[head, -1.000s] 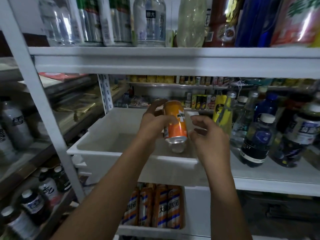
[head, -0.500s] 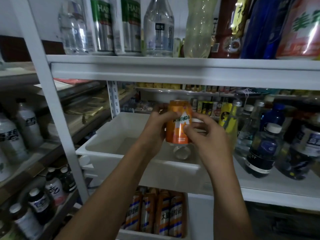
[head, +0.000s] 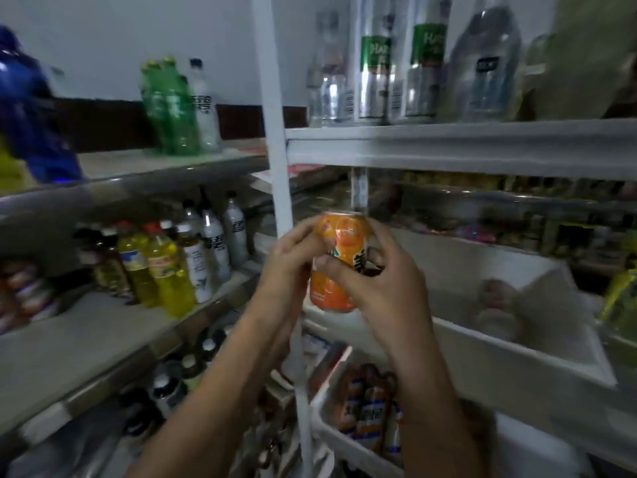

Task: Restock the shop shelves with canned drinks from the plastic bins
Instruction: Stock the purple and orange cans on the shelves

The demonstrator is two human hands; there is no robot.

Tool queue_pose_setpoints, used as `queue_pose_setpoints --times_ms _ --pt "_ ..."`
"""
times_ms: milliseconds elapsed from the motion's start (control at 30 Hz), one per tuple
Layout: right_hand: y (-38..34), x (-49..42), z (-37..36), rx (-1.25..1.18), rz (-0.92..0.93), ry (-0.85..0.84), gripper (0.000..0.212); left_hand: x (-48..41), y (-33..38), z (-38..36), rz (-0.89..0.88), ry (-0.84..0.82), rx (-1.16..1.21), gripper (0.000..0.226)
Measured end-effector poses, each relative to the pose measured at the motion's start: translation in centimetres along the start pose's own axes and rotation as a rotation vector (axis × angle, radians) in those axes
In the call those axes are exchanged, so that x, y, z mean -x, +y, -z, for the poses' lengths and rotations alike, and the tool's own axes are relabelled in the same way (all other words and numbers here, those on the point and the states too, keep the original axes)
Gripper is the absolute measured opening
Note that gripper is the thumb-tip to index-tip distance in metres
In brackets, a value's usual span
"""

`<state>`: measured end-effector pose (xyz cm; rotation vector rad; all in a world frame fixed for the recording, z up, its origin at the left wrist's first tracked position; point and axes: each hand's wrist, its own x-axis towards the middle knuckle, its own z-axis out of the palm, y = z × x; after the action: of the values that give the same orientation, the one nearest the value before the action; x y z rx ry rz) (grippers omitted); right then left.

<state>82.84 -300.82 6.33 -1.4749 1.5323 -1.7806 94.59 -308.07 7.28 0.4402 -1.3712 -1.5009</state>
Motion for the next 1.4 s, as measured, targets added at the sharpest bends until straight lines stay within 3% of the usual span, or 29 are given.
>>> queue_pose_setpoints --times_ms 167,300,400,467,733,967,1267,1400 --pt "-1.2 0.9 -7.1 -0.257 0.009 -0.251 0.065 4.0 3.9 7.7 -0.032 0.190 0.058 0.027" --pt "-2.6 2.7 -12.6 -0.368 -0.007 -0.377 0.045 7.5 6.8 12.6 -0.048 0.386 0.051 0.053" --pt "-3.8 4.1 -16.5 -0.390 -0.003 -0.452 0.050 10.6 8.9 15.5 -0.126 0.479 -0.045 0.025" --pt "-4.5 5.1 -19.0 -0.382 0.011 -0.496 0.052 13.1 10.1 17.5 -0.146 0.531 -0.158 0.019" --pt "-5.6 10.0 -30.1 -0.373 0.015 -0.675 0.055 22.6 13.2 26.1 -0.061 0.738 -0.537 0.032" --pt "-5.0 13.8 -42.3 -0.338 0.006 -0.839 0.058 28.0 14.7 35.1 -0.043 0.949 -0.590 0.031" --pt "-2.4 15.5 -57.4 -0.295 -0.136 -0.971 0.058 30.6 14.1 47.7 -0.038 0.998 -0.607 0.027" --pt "-1.5 16.0 -60.6 -0.270 -0.083 -0.961 0.039 30.5 13.2 51.8 -0.043 0.989 -0.589 0.032"
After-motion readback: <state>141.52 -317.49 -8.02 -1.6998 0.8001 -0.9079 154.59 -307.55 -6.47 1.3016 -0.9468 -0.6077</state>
